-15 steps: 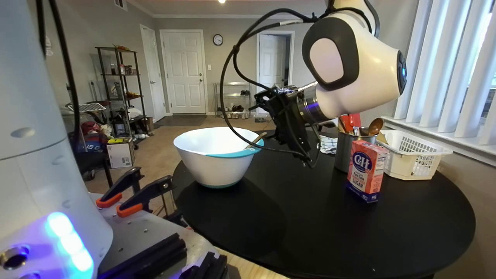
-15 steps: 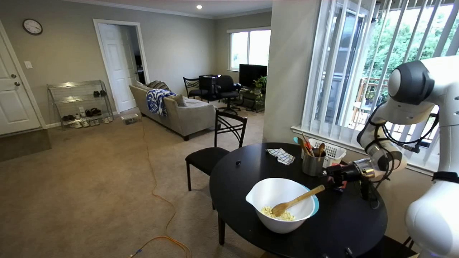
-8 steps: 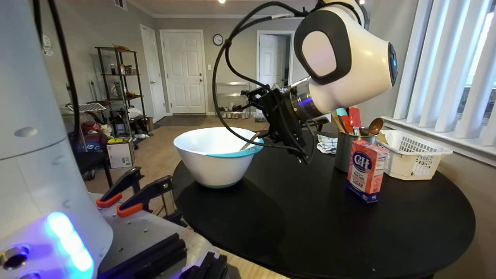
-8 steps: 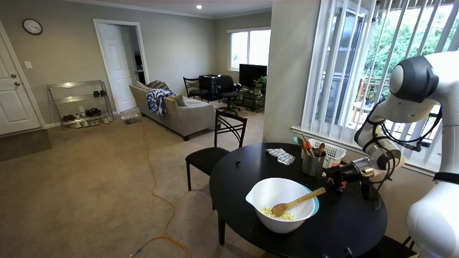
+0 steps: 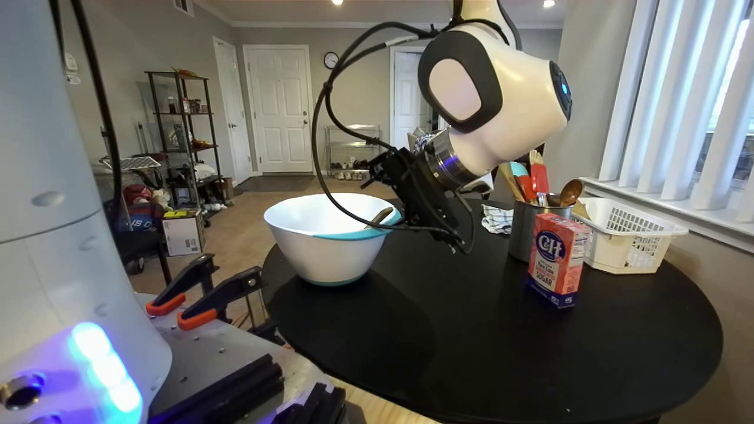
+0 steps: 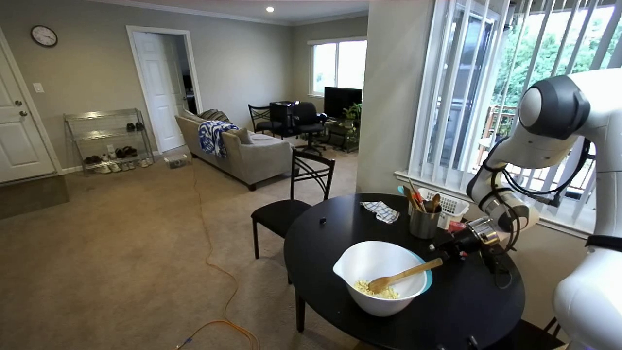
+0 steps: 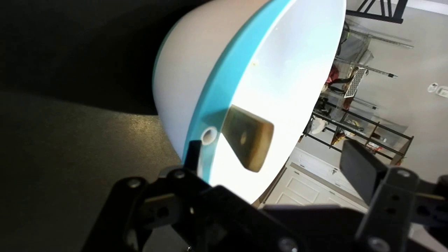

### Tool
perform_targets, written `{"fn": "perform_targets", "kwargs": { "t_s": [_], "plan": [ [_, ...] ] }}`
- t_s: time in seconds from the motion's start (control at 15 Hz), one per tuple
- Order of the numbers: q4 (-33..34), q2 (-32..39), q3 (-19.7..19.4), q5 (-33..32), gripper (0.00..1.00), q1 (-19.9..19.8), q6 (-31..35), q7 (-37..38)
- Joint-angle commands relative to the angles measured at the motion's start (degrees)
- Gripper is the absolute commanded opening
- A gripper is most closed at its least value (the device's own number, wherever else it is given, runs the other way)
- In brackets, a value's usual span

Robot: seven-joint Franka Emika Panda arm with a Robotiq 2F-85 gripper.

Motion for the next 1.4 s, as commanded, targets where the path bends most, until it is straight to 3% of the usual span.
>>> {"fn": "perform_targets", "kwargs": {
  "t_s": [0.0,0.67,1.33],
  "plan": [
    [-1.7,-1.4,0.0,0.4,1.0,0.4,3.8,0.5],
    [-6.7,-4.5,-1.9,3.1,1.0,-1.8,4.1,4.9],
    [-12.0,-9.3,-1.2,7.5,1.0,0.7,5.2,5.9]
  ]
}}
